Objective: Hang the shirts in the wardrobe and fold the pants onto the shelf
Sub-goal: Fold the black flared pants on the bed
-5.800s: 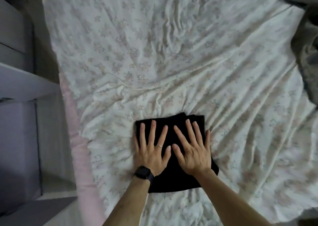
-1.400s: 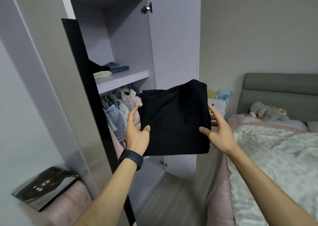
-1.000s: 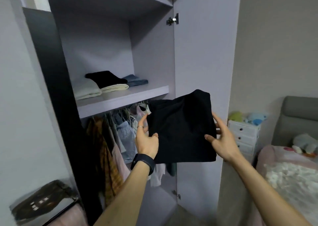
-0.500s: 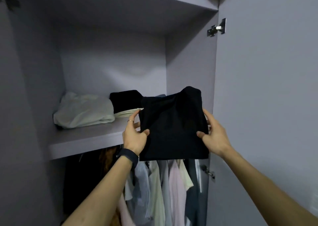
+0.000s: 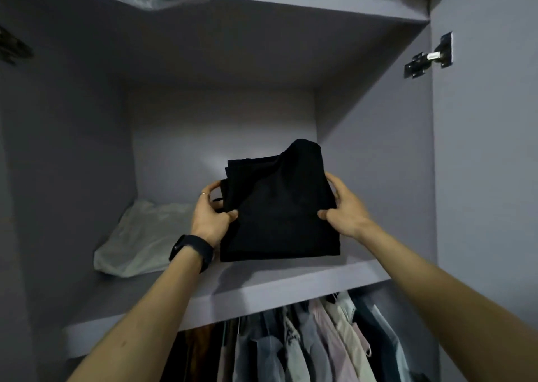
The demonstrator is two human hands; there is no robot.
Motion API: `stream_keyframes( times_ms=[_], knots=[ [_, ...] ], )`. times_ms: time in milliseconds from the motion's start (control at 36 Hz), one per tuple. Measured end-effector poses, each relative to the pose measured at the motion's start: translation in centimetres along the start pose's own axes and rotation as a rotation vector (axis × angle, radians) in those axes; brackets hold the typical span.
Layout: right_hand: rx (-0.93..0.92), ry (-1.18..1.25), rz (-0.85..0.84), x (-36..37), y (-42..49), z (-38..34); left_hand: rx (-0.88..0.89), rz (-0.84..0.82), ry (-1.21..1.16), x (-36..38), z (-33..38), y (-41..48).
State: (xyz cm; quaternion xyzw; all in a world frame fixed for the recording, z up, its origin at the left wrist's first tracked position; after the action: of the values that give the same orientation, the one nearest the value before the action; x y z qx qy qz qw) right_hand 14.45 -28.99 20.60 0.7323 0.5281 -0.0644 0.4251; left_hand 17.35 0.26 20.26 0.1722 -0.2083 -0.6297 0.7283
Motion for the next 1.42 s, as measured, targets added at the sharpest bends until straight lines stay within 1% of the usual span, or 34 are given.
stream_keyframes(
  times_ms=[139, 278, 417, 556, 639, 806, 861, 972, 1028, 1056, 1111, 1139, 1167, 1222, 1278, 1333, 1361, 1417],
  knots=[
    [0.007, 0.001, -0.024, 3.1, 7.9, 0.2, 0.024, 0.040, 0.042, -0.8, -2.1, 7.5],
    [0.051, -0.031, -0.061, 5.3, 14.6, 1.0, -0.009, 0.053, 0.058, -0.6, -4.5, 13.4],
    [0.093, -0.022, -0.132, 8.3, 19.7, 2.2, -0.076, 0.068, 0.101, -1.0, -6.9, 18.1],
    [0.130, 0.048, -0.230, 11.9, 23.7, 3.8, -0.176, 0.083, 0.157, -1.9, -9.6, 21.6],
    [0.164, 0.083, -0.297, 13.7, 25.5, 4.9, -0.256, 0.090, 0.170, -2.4, -11.4, 23.0],
    [0.205, 0.113, -0.424, 17.7, 27.3, 7.6, -0.351, 0.103, 0.168, -3.1, -14.5, 24.1],
    [0.209, 0.123, -0.443, 18.9, 27.7, 8.8, -0.354, 0.113, 0.159, -3.1, -15.1, 24.7],
    [0.243, 0.230, -0.452, 20.4, 28.0, 10.9, -0.329, 0.107, 0.285, -3.1, -15.3, 25.2],
    [0.211, 0.202, -0.479, 20.4, 27.9, 10.7, -0.340, 0.067, 0.383, -3.0, -14.8, 25.1],
    [0.182, 0.156, -0.490, 20.2, 27.8, 10.3, -0.336, 0.037, 0.467, -2.9, -14.2, 25.0],
    [0.108, 0.028, -0.475, 19.5, 27.6, 9.5, -0.279, 0.007, 0.680, -2.8, -12.3, 24.8],
    [0.063, -0.049, -0.436, 19.1, 27.5, 9.0, -0.228, 0.015, 0.756, -2.8, -11.1, 24.8],
    [0.016, -0.127, -0.383, 18.7, 27.5, 8.4, -0.184, 0.019, 0.783, -2.6, -10.1, 24.8],
    [-0.075, -0.245, -0.290, 18.1, 27.1, 7.0, -0.100, -0.020, 0.758, -1.4, -8.4, 24.5],
    [-0.155, -0.307, -0.257, 18.3, 26.4, 5.6, -0.008, -0.093, 0.801, 0.9, -7.8, 23.9],
    [-0.229, -0.362, -0.271, 19.2, 25.5, 4.3, 0.064, -0.164, 0.922, 3.2, -8.4, 22.9],
    [-0.273, -0.402, -0.289, 19.9, 25.1, 4.0, 0.062, -0.212, 1.007, 4.0, -9.2, 22.4],
    [-0.343, -0.533, -0.363, 21.6, 24.3, 4.1, -0.003, -0.294, 1.163, 4.6, -11.9, 21.5]
  ],
)
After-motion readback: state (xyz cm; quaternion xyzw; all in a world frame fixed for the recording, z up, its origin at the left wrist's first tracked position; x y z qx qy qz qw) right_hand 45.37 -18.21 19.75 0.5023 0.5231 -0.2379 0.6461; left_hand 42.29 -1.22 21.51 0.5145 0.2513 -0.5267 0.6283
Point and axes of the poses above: each hand's wrist, its own y-axis towards the middle knuckle, its own x-axis out of the palm, z = x × y, the point moved 5 cm from there along y, towards the middle knuckle, and after that the axes turned 10 degrees about -y, right-handed, at the moved point
